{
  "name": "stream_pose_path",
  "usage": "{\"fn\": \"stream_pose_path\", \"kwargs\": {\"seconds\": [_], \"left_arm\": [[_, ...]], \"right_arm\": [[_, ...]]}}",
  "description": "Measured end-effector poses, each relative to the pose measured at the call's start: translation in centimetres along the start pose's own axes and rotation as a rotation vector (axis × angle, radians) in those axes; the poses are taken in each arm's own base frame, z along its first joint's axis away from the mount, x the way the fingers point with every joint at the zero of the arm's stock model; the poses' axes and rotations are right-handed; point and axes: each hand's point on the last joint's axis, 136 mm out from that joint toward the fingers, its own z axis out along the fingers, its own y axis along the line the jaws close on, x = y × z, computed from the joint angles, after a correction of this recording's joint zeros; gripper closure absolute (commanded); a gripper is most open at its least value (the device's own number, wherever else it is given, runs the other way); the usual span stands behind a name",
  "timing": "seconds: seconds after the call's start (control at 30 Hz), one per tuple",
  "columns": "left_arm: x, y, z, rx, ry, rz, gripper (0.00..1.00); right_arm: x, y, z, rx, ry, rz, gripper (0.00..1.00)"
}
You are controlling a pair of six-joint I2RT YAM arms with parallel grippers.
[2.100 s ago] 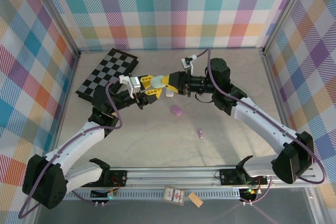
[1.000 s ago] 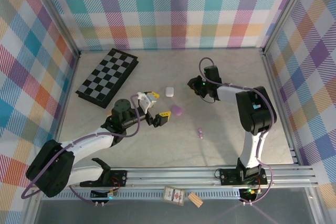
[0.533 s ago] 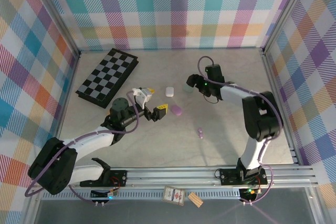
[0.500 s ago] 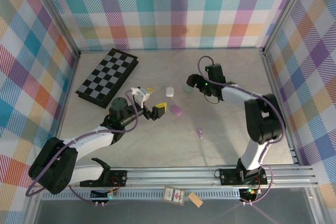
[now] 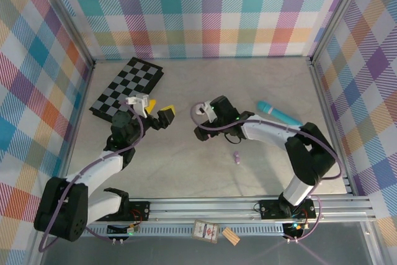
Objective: Insert the wireless bluetooth earbuds into the charging case
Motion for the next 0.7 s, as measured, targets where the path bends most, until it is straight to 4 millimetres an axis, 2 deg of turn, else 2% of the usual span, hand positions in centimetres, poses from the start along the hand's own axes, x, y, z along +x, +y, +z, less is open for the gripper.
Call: {"fn": "stream_pose_path", "kwargs": {"seconds": [0.13, 0.33, 0.57, 0.7], "left_arm": [[-0.1, -0.1, -0.7, -0.014, 0.009, -0.015, 0.00], [0.5, 0.0, -1.1, -0.025, 0.037, -0.027, 0.00], [1.0, -0.1, -1.3, -0.025, 0.062, -0.035, 0.00], [1.0, -0.4, -1.6, -0.016, 0.070, -0.034, 0.00]], "right_arm": [[2.0, -0.9, 1.5, 0.044, 0.072, -0.020, 0.26], [2.7, -1.4, 2.3, 0.064, 0.099, -0.031, 0.38], [3.3, -1.7, 3.2, 0.076, 0.120, -0.031, 0.42], [3.0, -1.8, 3.2, 0.083, 0.114, -0.033, 0.41]]}}
